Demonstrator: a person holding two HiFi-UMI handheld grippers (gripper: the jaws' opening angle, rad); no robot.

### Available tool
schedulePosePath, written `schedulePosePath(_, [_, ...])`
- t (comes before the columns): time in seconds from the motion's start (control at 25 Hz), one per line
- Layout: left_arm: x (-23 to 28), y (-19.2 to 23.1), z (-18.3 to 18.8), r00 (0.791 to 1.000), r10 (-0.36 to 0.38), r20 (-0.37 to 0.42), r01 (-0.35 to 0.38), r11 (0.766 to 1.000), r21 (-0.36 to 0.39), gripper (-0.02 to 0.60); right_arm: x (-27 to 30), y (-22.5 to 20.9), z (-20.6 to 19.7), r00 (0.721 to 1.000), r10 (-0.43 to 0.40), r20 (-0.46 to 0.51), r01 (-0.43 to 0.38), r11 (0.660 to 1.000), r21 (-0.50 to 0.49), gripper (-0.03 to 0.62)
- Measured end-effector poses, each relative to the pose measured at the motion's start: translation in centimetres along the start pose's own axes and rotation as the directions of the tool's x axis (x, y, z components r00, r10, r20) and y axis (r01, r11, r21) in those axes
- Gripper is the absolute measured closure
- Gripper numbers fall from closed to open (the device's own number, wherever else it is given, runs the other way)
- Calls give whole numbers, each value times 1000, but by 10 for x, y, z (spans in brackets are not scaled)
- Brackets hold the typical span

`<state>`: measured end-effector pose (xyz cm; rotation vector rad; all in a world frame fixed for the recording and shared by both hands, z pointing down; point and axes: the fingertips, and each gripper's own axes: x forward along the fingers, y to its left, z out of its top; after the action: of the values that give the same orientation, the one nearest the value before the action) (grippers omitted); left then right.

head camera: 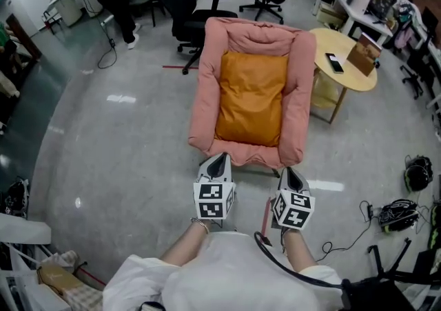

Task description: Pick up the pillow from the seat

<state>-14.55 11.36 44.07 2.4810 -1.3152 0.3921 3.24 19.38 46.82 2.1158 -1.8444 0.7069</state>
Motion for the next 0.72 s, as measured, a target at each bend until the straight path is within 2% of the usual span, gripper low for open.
schedulePosePath(0.28, [62, 13, 41, 999, -30, 28, 30, 1000, -10, 574, 53, -7, 48, 1000, -17, 12, 17, 1000, -15, 566])
schedulePosePath(0.72, [158, 63, 79, 999, -42, -18, 42, 999, -23, 573, 151, 3, 97, 999, -23, -31, 23, 1000, -10, 566])
